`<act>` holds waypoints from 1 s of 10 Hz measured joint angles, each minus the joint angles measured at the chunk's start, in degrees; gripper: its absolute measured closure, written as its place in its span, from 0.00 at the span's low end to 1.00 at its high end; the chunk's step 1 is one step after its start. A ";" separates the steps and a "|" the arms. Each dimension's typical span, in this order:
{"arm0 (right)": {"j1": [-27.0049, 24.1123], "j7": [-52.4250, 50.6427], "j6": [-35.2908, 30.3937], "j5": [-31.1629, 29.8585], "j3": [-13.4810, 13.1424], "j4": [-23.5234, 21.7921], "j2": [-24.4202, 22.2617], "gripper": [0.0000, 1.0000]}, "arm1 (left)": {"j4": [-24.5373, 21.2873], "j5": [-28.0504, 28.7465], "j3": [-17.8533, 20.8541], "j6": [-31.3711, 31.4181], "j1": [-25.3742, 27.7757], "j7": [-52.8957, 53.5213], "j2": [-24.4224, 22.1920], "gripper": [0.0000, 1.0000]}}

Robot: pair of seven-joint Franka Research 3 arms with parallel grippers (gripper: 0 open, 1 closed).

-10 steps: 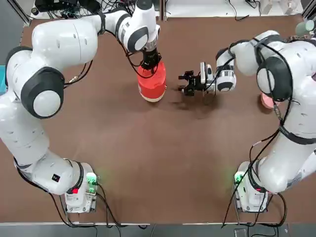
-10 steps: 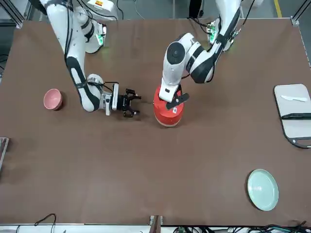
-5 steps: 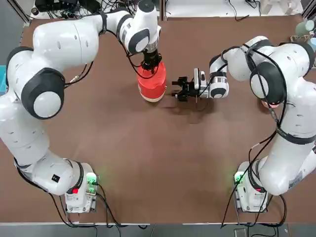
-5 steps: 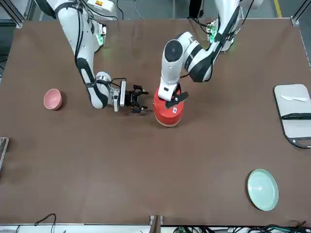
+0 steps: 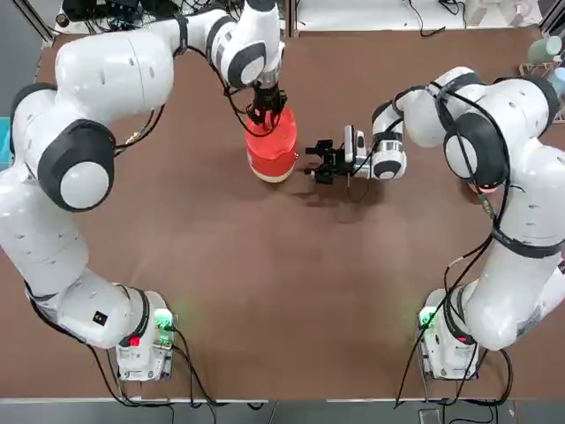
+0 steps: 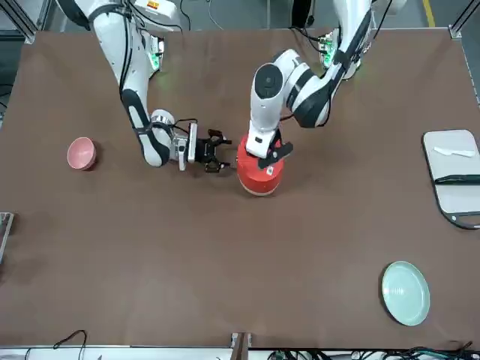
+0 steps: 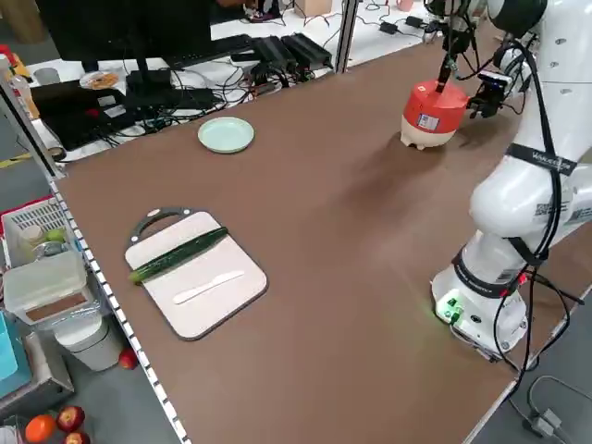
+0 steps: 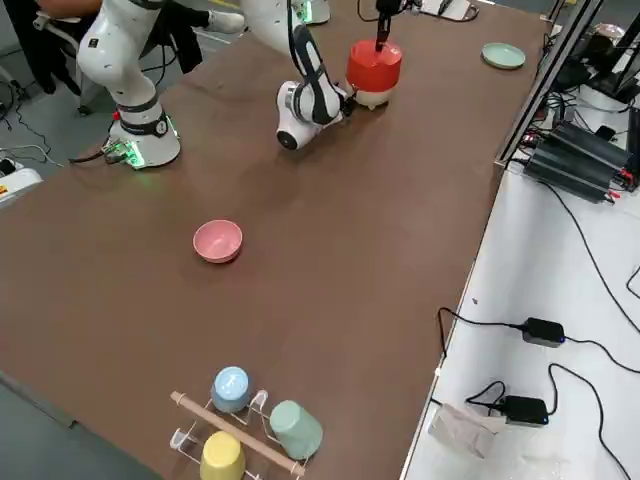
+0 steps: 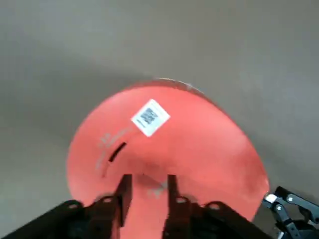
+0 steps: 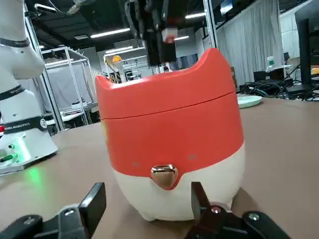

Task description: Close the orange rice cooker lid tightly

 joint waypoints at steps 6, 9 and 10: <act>1.24 -0.61 -0.50 2.33 0.22 0.39 0.05 0.22 | 9.34 -1.64 0.20 -15.01 15.20 19.33 -7.03 0.03; 1.48 -0.86 -0.77 3.99 0.19 0.79 0.28 0.22 | 9.54 -1.68 0.33 -16.58 24.39 29.22 -11.28 0.00; 1.51 -1.06 -0.77 4.84 0.18 0.99 0.33 0.22 | 9.57 -1.68 0.38 -16.82 27.16 32.24 -12.22 0.00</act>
